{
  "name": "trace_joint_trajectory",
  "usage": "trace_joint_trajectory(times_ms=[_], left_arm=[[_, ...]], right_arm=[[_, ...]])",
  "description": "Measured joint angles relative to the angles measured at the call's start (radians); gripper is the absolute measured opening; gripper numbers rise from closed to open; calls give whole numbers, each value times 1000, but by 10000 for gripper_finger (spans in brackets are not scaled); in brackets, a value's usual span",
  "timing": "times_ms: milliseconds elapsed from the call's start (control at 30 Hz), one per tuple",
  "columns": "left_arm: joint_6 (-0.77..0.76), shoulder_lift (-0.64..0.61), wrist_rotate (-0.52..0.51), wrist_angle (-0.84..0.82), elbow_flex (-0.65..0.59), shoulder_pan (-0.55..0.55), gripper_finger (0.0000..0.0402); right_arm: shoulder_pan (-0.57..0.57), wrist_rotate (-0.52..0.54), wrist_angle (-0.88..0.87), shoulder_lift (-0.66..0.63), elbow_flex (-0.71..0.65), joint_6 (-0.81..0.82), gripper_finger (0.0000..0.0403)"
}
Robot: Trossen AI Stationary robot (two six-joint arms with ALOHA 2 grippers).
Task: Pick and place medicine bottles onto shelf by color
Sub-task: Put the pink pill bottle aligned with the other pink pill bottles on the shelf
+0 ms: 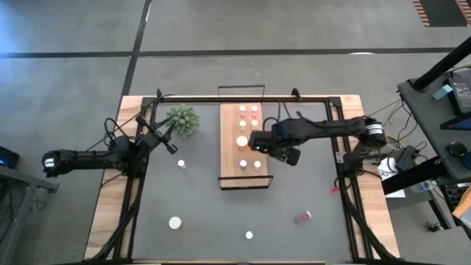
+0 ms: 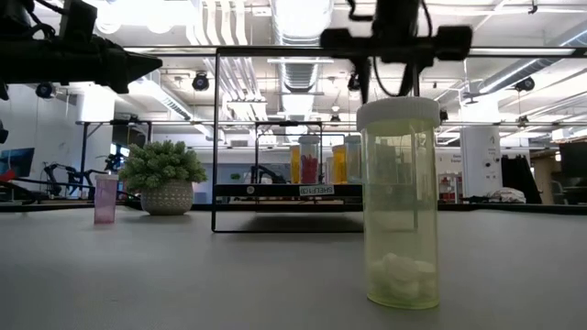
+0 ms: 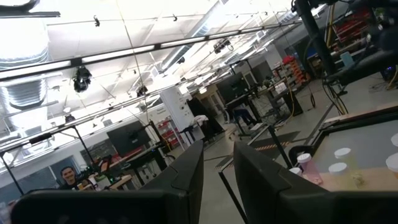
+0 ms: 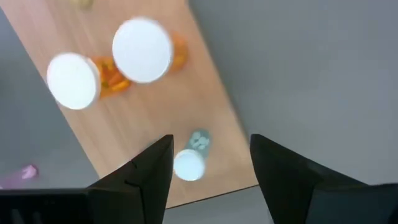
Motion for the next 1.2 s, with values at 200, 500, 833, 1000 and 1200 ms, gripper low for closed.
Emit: trace_joint_trajectory(times_ms=[200,500,833,1000,1200], left_arm=[[0,0,0,0,0,0,72],[0,0,0,0,0,0,72],[0,0,0,0,0,0,72],[0,0,0,0,0,0,72],[0,0,0,0,0,0,72]], right_arm=[[8,35,-148,-103,0,0,203],[150,36,-337,-210,-48,149,203],[395,-21,-268,-337,-288,536,203],[497,-39,-140,-362,-390,710,203],[570,-46,56,-360,-482,749,203]])
